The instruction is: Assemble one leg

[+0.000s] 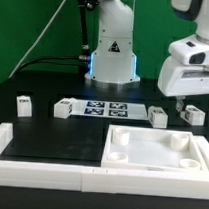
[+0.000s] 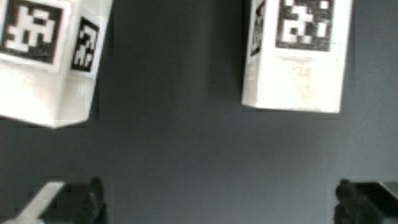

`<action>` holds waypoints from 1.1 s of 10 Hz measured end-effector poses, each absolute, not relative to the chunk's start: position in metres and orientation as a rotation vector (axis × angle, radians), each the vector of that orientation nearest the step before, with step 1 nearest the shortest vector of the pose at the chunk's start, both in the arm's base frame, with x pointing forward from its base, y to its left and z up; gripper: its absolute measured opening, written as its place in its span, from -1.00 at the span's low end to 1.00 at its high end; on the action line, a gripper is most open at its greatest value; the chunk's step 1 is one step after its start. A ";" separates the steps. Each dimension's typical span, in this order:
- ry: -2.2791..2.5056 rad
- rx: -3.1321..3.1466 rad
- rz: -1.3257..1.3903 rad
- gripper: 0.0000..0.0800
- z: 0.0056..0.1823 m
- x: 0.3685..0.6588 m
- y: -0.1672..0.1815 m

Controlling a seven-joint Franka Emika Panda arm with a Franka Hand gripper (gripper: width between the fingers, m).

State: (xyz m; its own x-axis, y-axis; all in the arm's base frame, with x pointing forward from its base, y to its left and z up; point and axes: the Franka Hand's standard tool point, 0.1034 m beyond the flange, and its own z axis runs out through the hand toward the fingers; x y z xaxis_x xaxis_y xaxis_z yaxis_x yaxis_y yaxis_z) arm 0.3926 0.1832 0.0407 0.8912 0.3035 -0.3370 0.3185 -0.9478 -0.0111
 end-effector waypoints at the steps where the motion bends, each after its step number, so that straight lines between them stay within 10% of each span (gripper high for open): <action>1: 0.493 2.978 -0.617 0.62 0.036 0.384 0.186; 6: 0.493 2.635 -1.272 0.62 0.016 0.341 0.190; 11: 0.482 2.640 -1.277 0.62 0.005 0.337 0.184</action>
Offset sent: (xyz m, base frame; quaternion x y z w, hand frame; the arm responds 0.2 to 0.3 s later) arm -0.0235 0.0133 -0.0100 -0.0257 -0.1744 0.0094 0.9843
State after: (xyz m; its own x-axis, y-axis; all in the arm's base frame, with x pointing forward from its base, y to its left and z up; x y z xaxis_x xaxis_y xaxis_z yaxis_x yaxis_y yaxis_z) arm 0.3374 0.1839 0.0049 0.5812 0.2138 -0.7851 0.3585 -0.9335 0.0112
